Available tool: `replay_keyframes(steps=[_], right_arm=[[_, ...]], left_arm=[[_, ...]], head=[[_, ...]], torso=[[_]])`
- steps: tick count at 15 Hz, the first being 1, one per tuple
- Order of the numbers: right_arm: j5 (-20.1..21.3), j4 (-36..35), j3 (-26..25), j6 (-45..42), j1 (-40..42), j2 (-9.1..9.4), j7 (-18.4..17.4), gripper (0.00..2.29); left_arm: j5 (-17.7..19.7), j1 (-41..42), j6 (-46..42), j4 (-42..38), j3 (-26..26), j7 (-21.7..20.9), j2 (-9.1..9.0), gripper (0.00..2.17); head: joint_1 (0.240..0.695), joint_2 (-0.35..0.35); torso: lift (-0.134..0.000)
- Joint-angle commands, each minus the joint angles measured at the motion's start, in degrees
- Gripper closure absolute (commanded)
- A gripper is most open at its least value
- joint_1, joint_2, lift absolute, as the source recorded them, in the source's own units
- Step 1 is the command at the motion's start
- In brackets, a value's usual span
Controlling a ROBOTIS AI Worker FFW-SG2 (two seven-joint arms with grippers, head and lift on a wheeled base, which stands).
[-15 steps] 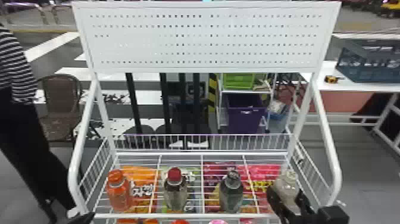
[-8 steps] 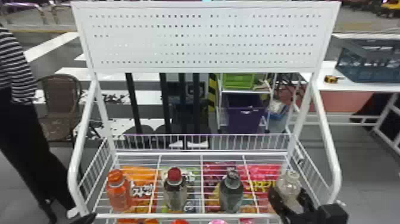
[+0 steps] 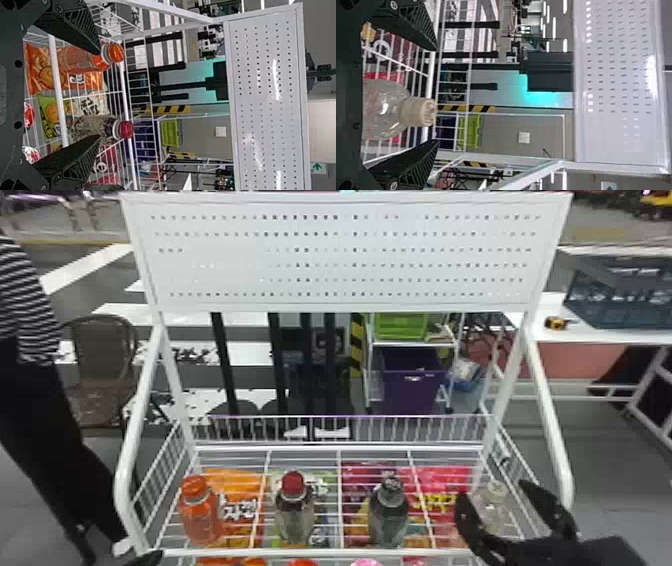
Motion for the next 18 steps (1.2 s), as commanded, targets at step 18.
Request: replay_keyframes(steps=[18], right_arm=[[-7.02,-39.68,-5.18,9.89,33.58,1.02,5.27,0.08]], left_arm=[[5.01,-4.48,-9.68,5.67,5.83,-0.53,-0.79,0.14]], head=[[0.499,0.0]], torso=[[0.0]])
